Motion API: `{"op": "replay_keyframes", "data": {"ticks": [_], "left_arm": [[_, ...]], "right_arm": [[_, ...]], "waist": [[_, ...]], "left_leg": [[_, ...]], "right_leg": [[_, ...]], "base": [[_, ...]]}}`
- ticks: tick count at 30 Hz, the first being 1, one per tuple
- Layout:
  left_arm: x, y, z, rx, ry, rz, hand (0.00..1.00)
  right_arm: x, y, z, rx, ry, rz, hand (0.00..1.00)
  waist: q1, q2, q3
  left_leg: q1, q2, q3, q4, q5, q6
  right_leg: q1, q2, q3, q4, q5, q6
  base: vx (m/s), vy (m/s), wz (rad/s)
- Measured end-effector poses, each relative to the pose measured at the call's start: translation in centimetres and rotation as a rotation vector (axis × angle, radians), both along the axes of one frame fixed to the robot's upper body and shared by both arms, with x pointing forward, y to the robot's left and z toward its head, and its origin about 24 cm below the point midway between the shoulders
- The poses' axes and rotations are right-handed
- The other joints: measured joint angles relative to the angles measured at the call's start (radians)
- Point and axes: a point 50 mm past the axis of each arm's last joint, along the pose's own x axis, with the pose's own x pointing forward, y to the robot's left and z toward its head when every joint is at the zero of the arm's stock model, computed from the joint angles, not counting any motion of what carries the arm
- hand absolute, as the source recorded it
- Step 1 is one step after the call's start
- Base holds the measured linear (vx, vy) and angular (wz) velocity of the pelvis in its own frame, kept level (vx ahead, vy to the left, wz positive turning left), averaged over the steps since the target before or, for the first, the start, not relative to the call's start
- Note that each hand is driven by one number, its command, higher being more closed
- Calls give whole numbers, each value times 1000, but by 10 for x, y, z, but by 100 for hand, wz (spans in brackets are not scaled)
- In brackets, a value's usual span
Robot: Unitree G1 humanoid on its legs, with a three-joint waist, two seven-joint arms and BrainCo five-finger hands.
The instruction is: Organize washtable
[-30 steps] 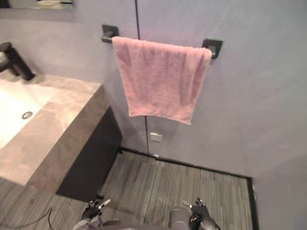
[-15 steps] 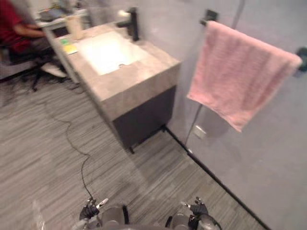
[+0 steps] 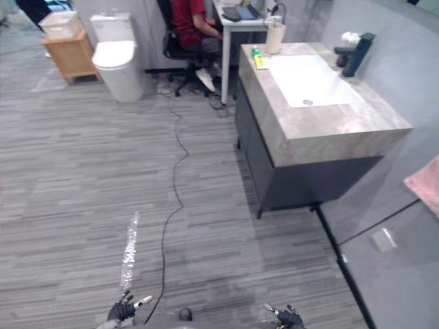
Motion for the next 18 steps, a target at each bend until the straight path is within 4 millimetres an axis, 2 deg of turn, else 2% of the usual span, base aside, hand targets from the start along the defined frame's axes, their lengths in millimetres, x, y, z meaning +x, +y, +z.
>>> {"op": "replay_keyframes", "data": {"ticks": [1,2,3,4,5,6,7,8,9,10,11,12,13,14,15,17,18], "left_arm": [[0,-4,-1,4,4,-28,0],[-1,-6,-1,6,12,-44,0],[-3,-8,-3,9,26,-64,0],[-4,-9,-3,7,30,-66,0],[-8,-1,-3,30,43,-68,0],[-13,6,-3,45,58,-46,0],[-14,9,-3,49,60,-30,0],[-15,16,-1,64,59,-10,0],[-9,21,1,74,49,4,0],[-6,18,1,68,35,14,0],[-5,5,-1,33,25,32,0],[5,2,0,18,3,52,0],[10,-2,0,5,-11,71,0],[14,-6,0,-6,-23,70,0],[17,-10,0,-17,-32,68,0],[22,-14,1,-27,-48,68,0],[24,-19,1,-38,-58,70,0]], "right_arm": [[3,-7,3,-18,-23,-14,0],[7,-12,5,-35,-50,-22,0],[9,-15,7,-40,-72,-34,0],[9,-16,8,-43,-78,-40,0],[12,-6,7,-14,-88,-45,0],[12,10,4,32,-96,-53,0],[13,16,4,52,-103,-59,0],[15,24,3,77,-113,-58,0],[12,29,3,95,-115,-86,0],[11,23,4,81,-124,-114,0],[14,11,7,50,-145,-130,0],[21,5,10,28,-170,-123,0],[24,3,12,25,-185,-126,0],[24,3,13,21,-186,-119,0],[21,5,11,24,-174,-117,0],[8,9,8,34,-136,-133,0],[-2,10,5,36,-106,-141,0]], "waist": [[-17,13,6],[-34,21,16],[-46,46,20],[-46,63,26],[-43,46,24],[-44,18,28],[-44,0,32],[-44,-40,38],[-76,-57,36],[-77,-37,41],[-75,17,61],[-65,15,94],[-61,26,99],[-62,48,100],[-65,24,84],[-94,-3,59],[-93,2,40]], "left_leg": [[-14,-24,-27,12,-14,32],[-15,-27,-37,21,-16,41],[-5,-28,-64,21,-8,61],[2,-16,-79,21,-6,67],[11,-10,-94,12,-4,72],[17,-11,-113,3,1,79],[20,-13,-114,-4,1,79],[14,-34,-110,-13,1,78],[-50,-36,-56,159,-28,97],[-76,-13,-15,266,-65,110],[-29,28,6,275,-190,101],[-3,15,-2,277,-201,115],[31,18,-13,242,-202,116],[48,27,-24,215,-200,108],[66,19,-31,182,-198,99],[98,-3,-81,159,-198,91],[121,5,-92,136,-202,83]], "right_leg": [[-16,-36,49,75,-1,-18],[-39,-45,150,148,2,-103],[-89,-12,356,237,5,-227],[-110,26,466,272,-40,-204],[-139,119,613,328,-143,-133],[-144,197,648,341,-217,-125],[-146,225,653,328,-248,-122],[-142,269,625,232,-309,-110],[-137,274,594,190,-321,-74],[-142,269,561,211,-318,-75],[-142,283,533,275,-324,-48],[-174,258,522,403,-338,-54],[-220,272,497,427,-352,-81],[-235,296,464,369,-351,-90],[-250,309,431,295,-332,-94],[-232,310,429,280,-252,-120],[-214,315,408,263,-264,-120]], "base": [[-16,203,88],[-18,292,116],[-14,215,90],[-9,106,68],[-4,-38,56],[-9,-54,56],[3,-78,60],[16,-103,96],[85,-67,104],[137,30,92],[141,104,26],[54,88,4],[0,0,0],[16,-36,19],[63,-70,43],[217,-128,83],[332,-119,65]]}}
